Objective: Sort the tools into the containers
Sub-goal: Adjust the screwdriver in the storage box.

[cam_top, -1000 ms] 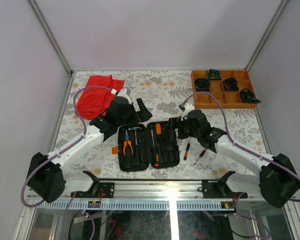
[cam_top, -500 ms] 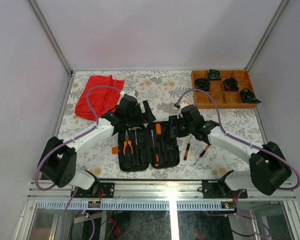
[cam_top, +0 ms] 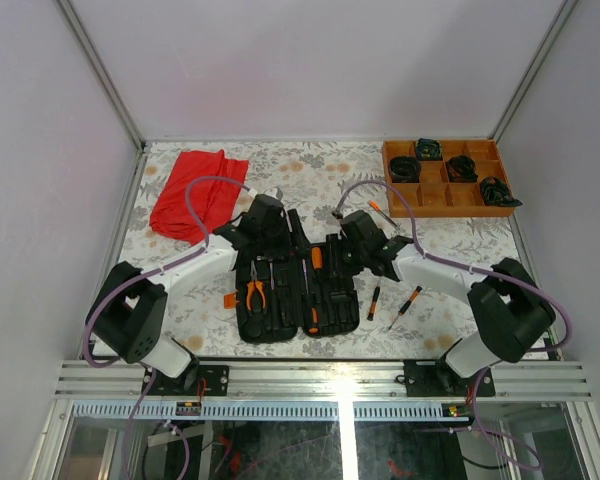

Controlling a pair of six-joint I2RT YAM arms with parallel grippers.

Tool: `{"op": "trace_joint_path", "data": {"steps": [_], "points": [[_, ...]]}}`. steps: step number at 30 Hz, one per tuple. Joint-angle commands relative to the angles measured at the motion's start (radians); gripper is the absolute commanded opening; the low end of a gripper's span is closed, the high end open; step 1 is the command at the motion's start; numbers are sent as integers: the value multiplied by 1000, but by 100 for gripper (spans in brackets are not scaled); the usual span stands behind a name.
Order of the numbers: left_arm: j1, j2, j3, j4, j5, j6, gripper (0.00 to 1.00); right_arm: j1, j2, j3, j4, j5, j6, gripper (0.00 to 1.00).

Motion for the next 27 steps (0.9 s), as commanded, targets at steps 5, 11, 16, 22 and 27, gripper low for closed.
{"op": "trace_joint_path", "data": {"steps": [5, 11, 16, 22, 27], "points": [[-1, -12, -62, 49, 3, -21, 60, 22, 72, 109, -18, 41, 11, 33], [-2, -12, -106, 62, 11, -23, 58, 31, 120, 139, -50, 57, 3, 29], [-2, -14, -128, 68, 16, -24, 56, 42, 161, 161, -60, 59, 0, 28], [-1, -15, -159, 84, 26, -31, 54, 52, 192, 181, -74, 67, -7, 25], [-2, -11, -179, 95, 34, -34, 52, 55, 213, 191, -94, 95, -12, 22]]}}
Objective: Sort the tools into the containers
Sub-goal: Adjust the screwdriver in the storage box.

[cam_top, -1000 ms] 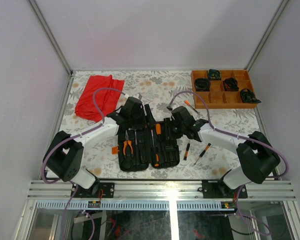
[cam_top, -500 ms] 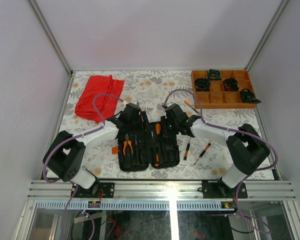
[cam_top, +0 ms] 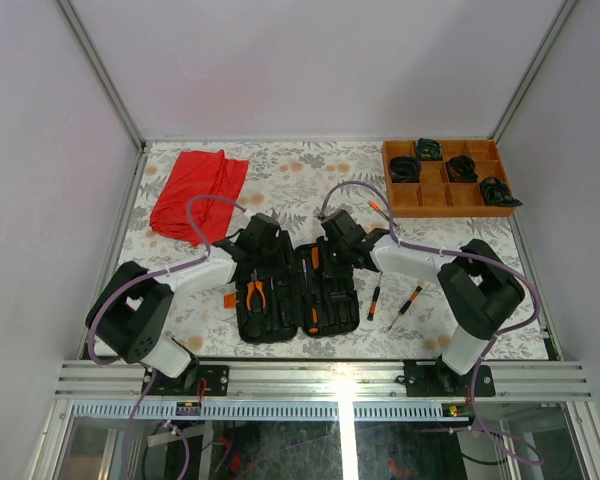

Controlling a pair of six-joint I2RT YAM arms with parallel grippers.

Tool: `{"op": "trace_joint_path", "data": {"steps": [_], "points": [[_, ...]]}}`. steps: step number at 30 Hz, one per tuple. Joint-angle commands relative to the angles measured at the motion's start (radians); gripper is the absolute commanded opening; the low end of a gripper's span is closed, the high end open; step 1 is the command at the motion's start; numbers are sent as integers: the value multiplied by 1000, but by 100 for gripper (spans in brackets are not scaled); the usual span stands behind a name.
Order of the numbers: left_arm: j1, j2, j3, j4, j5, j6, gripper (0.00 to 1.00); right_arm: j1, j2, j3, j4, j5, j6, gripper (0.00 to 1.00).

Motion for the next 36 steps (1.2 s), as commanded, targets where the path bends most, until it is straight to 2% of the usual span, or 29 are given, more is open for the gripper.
{"op": "trace_joint_path", "data": {"steps": [1, 9, 23, 27, 31, 36], "points": [[-2, -12, -27, 59, 19, -12, 52, 16, 22, 52, -25, 50, -13, 21], [-3, -14, -61, 77, 27, -17, 50, 31, 77, 87, -86, 94, -32, 16], [-28, 7, -233, 199, 38, -80, 43, 108, 243, 173, -265, 190, -75, 16], [-36, 11, -239, 204, 33, -80, 42, 134, 304, 157, -275, 197, -64, 11], [-48, 10, -250, 224, 30, -94, 41, 164, 366, 116, -247, 166, -49, 1], [-74, 34, -244, 234, 24, -99, 39, 203, 448, 67, -191, 113, -21, 0]]}}
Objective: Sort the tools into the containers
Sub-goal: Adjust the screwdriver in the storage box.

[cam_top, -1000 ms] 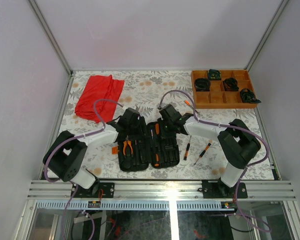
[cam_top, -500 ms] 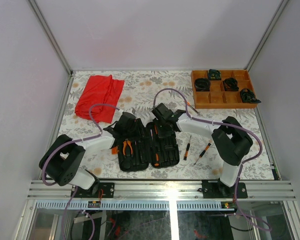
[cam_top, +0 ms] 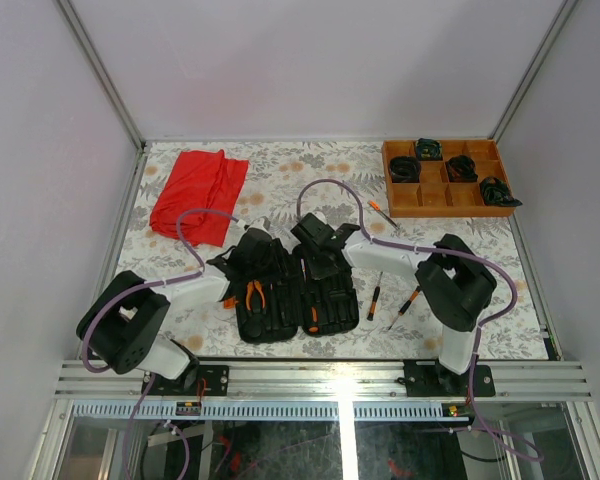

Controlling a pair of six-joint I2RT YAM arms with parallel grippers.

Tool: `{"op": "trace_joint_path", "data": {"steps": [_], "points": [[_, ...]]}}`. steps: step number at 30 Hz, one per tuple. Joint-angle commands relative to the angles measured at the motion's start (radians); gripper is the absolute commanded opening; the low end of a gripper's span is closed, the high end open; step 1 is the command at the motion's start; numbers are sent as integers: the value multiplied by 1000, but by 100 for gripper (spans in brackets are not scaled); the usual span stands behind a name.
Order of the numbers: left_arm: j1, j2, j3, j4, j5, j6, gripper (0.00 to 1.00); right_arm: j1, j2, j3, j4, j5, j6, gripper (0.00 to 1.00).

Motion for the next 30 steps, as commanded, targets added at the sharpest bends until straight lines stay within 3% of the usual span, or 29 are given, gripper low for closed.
{"op": "trace_joint_path", "data": {"steps": [1, 12, 18, 21, 23, 30], "points": [[-55, 90, -46, -33, 38, -26, 38, 77, 294, -168, 88, -149, 44, 0], [-74, 95, -43, -12, 45, -23, 33, 124, 483, -229, 223, -262, 94, 0], [-74, 55, -43, -46, 25, -22, 33, 121, 275, -242, 151, -176, 68, 0], [-74, -30, -50, -70, 4, -35, 34, 120, 96, -206, 108, -159, 44, 9], [-74, -91, -40, -106, -19, -36, 38, 118, 0, -150, 58, -128, 30, 23], [-71, -205, 67, -300, -99, 29, 47, 92, -212, -21, 18, 64, -10, 49]]}}
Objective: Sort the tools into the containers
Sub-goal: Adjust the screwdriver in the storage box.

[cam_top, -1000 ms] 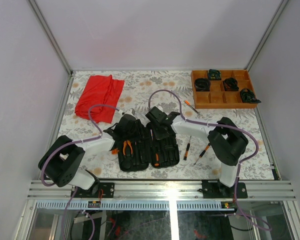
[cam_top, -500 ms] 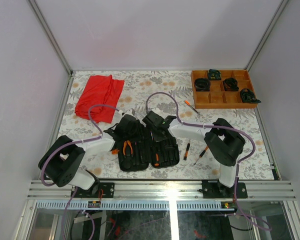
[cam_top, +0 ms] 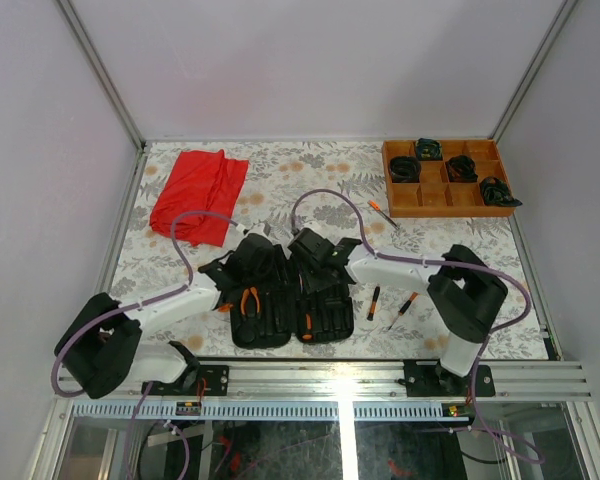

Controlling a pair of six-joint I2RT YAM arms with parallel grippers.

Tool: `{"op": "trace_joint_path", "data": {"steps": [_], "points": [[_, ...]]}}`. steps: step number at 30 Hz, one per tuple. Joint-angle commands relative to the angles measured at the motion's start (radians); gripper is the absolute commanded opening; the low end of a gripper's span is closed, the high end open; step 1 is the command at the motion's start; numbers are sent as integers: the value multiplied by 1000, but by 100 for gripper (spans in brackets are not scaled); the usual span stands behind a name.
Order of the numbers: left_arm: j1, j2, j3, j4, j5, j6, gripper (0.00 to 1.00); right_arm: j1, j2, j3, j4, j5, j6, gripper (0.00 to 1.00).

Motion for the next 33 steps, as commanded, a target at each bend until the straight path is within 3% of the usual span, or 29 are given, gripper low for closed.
{"op": "trace_joint_path", "data": {"steps": [1, 6, 14, 19, 23, 33], "points": [[-3, -52, 85, -153, -45, 44, 48, 1, -125, 58, -48, 1, -13, 50], [5, -125, 97, -222, -82, 62, 51, -18, -293, -26, -30, 17, -13, 56], [52, -238, 30, -309, -122, 68, 53, -27, -515, -276, -68, 49, 85, 55], [66, -291, -13, -336, -122, 57, 55, -26, -631, -484, 64, -17, 197, 53], [68, -289, -15, -346, -123, 57, 55, -27, -646, -580, 156, -67, 255, 52], [73, -312, -2, -368, -144, 60, 56, -27, -555, -588, 231, -55, 286, 45]]}}
